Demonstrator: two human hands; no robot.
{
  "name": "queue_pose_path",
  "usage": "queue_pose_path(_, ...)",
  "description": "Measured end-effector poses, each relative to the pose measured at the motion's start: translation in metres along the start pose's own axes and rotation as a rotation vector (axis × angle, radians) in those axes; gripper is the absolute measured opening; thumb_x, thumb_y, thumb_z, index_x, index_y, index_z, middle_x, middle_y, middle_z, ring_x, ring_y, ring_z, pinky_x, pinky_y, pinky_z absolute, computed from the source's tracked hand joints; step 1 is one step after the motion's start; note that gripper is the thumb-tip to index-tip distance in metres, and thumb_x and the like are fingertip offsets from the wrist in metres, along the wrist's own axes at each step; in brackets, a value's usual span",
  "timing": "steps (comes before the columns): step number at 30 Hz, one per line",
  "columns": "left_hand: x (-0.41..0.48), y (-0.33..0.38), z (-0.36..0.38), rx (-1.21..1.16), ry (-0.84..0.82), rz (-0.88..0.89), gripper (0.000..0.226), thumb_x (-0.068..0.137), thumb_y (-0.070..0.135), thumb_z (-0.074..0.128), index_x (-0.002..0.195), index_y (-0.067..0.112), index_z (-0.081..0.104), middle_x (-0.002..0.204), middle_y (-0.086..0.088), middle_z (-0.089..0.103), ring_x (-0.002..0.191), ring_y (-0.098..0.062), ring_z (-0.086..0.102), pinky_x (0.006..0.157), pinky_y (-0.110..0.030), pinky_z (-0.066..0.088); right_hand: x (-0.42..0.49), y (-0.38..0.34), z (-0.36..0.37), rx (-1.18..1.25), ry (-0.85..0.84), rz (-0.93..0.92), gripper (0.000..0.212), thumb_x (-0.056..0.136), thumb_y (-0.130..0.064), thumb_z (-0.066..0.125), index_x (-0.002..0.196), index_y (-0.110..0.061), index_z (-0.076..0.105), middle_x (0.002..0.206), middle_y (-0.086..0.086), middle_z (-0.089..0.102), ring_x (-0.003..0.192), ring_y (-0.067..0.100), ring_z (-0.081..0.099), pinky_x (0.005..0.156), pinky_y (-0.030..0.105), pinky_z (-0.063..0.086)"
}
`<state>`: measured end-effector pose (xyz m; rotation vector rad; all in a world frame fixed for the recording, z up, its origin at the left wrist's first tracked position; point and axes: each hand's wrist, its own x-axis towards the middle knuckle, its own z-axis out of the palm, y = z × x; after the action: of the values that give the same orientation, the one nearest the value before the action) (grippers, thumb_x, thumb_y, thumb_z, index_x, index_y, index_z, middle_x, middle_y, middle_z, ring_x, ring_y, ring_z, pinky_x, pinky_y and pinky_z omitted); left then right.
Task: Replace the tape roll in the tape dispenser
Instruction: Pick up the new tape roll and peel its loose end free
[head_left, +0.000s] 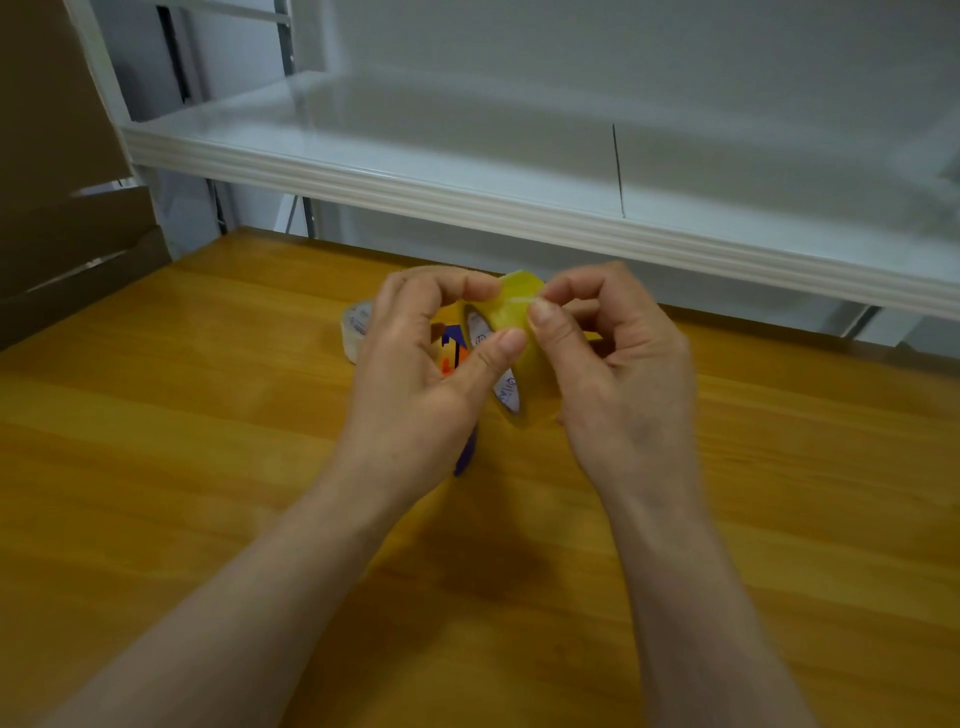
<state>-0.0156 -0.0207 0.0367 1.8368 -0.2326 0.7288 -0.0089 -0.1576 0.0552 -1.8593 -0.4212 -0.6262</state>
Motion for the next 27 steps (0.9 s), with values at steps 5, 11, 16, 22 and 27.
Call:
queue_pose_path(5,0.0010,0.0014,0.0008,-0.239,0.027,-0.117,0.023,0.083,0.018,0.074,0.104,0.017,0.065,0.116,-0.010,0.063,0.107,-0.014,0.065,0.090,-0.031,0.056,-0.0003,-0.0005,0.0023,-0.056,-0.033,0.016,0.009,0.097,-0.026,0.065,0.092,-0.033,0.063,0.094,-0.022,0.063,0.083,0.005,0.062,0.060,0.035,0.059)
queue_pose_path(11,0.0045,-0.0019,-0.0011,-0.132,0.063,-0.070,0.008,0.090,0.017,0.069,0.089,0.024,0.065,0.106,-0.006,0.065,0.094,-0.013,0.063,0.073,-0.020,0.050,-0.0007,-0.0014,0.0036,-0.116,-0.081,0.004,0.013,0.097,-0.026,0.065,0.091,-0.036,0.060,0.103,-0.018,0.052,0.091,0.011,0.061,0.067,0.044,0.062)
queue_pose_path(16,0.0039,-0.0016,0.0033,0.231,0.146,0.296,0.006,0.093,0.004,0.062,0.093,0.010,0.062,0.104,-0.005,0.057,0.096,-0.014,0.055,0.079,-0.024,0.048,-0.0015,-0.0034,0.0059,-0.139,-0.034,-0.012,0.015,0.097,-0.021,0.065,0.089,-0.033,0.060,0.101,-0.008,0.060,0.089,0.001,0.055,0.072,0.011,0.041)
queue_pose_path(22,0.0039,-0.0015,0.0045,0.415,0.238,0.551,0.011,0.097,0.005,0.055,0.094,0.000,0.064,0.110,-0.016,0.066,0.103,-0.027,0.061,0.078,-0.053,0.050,-0.0012,-0.0079,0.0024,-0.023,-0.015,-0.004,0.009,0.098,-0.022,0.064,0.093,-0.030,0.062,0.101,-0.006,0.065,0.084,0.005,0.057,0.070,0.018,0.039)
queue_pose_path(27,0.0023,0.0012,0.0025,0.139,0.076,0.281,0.006,0.100,0.016,0.051,0.105,0.013,0.053,0.106,-0.002,0.068,0.099,-0.018,0.065,0.081,-0.042,0.054,-0.0033,-0.0077,0.0023,-0.159,0.014,-0.074,0.007,0.098,-0.025,0.064,0.095,-0.032,0.063,0.101,-0.008,0.062,0.089,0.004,0.058,0.069,0.015,0.044)
